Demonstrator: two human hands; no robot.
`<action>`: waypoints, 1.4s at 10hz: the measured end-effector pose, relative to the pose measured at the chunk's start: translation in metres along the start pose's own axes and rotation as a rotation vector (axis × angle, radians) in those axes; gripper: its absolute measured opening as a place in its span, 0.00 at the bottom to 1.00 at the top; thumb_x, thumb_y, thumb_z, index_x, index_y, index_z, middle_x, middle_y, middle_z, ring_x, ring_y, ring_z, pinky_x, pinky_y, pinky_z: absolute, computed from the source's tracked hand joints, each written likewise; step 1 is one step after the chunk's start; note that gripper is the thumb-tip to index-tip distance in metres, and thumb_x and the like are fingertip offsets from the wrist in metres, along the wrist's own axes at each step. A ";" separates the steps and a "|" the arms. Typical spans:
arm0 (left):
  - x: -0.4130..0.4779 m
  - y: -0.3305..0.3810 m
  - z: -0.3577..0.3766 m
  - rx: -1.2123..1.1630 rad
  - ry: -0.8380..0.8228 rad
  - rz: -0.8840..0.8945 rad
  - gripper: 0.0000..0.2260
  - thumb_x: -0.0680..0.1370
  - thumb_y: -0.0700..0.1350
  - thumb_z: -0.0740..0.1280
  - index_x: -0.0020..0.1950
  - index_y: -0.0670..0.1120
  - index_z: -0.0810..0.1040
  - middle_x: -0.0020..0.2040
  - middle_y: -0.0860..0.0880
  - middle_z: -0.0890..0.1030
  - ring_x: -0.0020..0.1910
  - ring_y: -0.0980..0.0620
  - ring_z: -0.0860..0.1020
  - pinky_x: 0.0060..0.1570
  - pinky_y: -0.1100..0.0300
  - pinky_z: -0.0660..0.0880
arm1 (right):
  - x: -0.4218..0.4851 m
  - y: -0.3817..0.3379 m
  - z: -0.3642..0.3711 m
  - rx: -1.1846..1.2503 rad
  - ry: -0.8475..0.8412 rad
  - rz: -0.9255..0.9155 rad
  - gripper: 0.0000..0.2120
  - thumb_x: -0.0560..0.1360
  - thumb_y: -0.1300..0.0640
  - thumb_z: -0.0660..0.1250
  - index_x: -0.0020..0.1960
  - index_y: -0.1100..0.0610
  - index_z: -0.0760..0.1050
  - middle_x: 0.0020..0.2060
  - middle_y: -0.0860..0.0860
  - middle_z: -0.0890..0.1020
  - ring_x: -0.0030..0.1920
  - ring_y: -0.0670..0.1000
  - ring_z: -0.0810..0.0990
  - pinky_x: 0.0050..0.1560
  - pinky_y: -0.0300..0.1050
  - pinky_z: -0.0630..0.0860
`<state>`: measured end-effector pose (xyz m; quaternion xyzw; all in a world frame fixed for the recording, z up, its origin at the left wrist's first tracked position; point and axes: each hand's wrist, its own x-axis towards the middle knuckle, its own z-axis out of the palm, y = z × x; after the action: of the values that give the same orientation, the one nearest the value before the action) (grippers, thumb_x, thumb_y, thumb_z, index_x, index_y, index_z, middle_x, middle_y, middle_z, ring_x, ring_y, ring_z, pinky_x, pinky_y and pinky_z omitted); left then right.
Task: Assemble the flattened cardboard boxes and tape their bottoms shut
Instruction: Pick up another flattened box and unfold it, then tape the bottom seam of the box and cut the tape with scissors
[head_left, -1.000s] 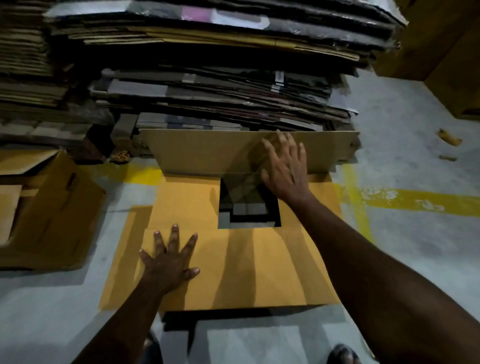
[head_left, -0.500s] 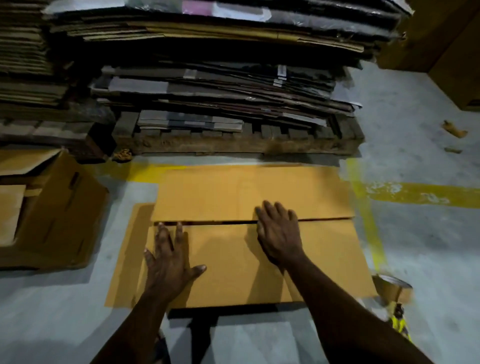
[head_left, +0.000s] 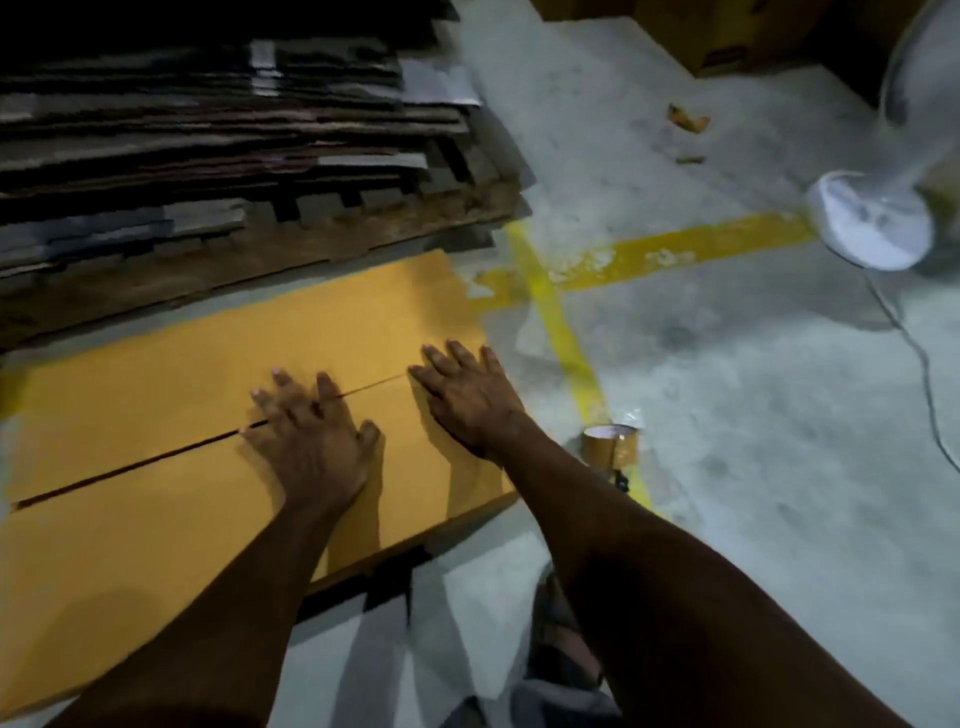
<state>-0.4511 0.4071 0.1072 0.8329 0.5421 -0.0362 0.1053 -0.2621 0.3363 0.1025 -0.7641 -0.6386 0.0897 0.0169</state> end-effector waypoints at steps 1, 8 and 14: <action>0.010 0.045 0.014 0.049 -0.022 0.152 0.34 0.79 0.59 0.54 0.78 0.43 0.48 0.78 0.36 0.44 0.75 0.31 0.44 0.69 0.30 0.47 | -0.013 0.035 0.005 0.080 0.203 0.175 0.24 0.80 0.49 0.56 0.75 0.50 0.64 0.75 0.55 0.65 0.74 0.59 0.62 0.72 0.62 0.59; 0.016 0.104 0.050 0.045 0.005 0.199 0.31 0.81 0.56 0.52 0.78 0.41 0.48 0.79 0.40 0.45 0.76 0.33 0.44 0.72 0.35 0.48 | -0.141 0.162 0.127 1.484 0.308 1.358 0.45 0.70 0.67 0.71 0.79 0.50 0.51 0.63 0.60 0.73 0.53 0.60 0.78 0.45 0.51 0.78; 0.013 0.103 0.052 0.011 0.019 0.205 0.31 0.81 0.56 0.52 0.78 0.42 0.49 0.79 0.41 0.45 0.76 0.33 0.44 0.71 0.34 0.48 | -0.113 0.091 0.148 0.938 0.213 1.178 0.18 0.68 0.52 0.67 0.56 0.49 0.67 0.41 0.58 0.80 0.41 0.59 0.78 0.38 0.46 0.70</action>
<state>-0.3492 0.3671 0.0682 0.8848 0.4550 -0.0203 0.0985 -0.2160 0.1955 -0.0424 -0.8961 -0.0151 0.2716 0.3506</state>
